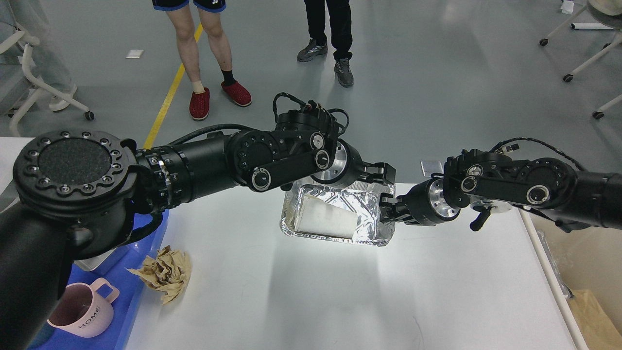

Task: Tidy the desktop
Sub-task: 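Release the paper cup and raise the left gripper away, then lower the left gripper onto the crumpled tan cloth and grasp it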

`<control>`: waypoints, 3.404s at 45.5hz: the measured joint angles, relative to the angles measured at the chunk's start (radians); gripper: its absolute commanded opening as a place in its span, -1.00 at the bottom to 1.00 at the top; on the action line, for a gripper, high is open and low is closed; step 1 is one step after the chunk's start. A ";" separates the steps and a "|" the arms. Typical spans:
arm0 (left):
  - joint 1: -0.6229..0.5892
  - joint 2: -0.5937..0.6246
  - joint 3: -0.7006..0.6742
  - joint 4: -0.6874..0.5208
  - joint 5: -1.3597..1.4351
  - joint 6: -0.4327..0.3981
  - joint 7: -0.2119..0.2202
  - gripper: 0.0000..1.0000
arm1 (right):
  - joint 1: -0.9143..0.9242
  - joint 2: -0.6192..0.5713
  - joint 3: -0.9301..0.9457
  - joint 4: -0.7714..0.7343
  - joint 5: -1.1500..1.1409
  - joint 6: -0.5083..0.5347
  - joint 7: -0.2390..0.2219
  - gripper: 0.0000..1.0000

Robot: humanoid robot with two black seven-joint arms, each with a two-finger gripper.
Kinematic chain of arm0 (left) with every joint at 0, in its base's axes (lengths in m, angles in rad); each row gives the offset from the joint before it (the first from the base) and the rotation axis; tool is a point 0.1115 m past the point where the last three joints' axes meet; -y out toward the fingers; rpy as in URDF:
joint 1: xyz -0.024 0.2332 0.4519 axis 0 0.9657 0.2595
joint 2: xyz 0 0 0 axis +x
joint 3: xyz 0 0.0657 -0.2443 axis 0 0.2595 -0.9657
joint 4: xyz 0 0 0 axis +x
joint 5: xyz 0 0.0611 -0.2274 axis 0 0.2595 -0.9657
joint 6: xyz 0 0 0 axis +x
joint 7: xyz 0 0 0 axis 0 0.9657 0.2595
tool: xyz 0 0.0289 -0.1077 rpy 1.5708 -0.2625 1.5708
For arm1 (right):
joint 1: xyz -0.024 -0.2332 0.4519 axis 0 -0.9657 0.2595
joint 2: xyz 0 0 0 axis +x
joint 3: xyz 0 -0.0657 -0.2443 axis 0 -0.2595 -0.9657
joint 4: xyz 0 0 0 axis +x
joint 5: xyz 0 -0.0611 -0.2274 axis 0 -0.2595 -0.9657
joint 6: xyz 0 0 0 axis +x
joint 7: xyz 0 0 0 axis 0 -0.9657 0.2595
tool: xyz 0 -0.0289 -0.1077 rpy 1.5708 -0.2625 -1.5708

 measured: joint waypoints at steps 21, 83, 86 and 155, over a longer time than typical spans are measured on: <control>-0.074 0.501 0.135 -0.358 0.005 0.060 0.000 0.47 | -0.009 0.004 0.000 -0.001 -0.006 -0.002 0.000 -1.00; 0.085 1.353 0.250 -0.832 -0.004 0.130 0.000 0.55 | -0.011 0.079 -0.002 -0.023 -0.005 -0.014 0.000 -1.00; 0.139 1.277 0.247 -0.809 -0.012 0.178 0.005 0.55 | -0.012 0.083 -0.002 -0.023 -0.005 -0.016 0.000 -1.00; 0.545 0.619 0.180 -0.298 -0.162 0.409 -0.007 -0.24 | -0.018 0.079 -0.002 -0.020 -0.005 -0.028 0.000 -1.00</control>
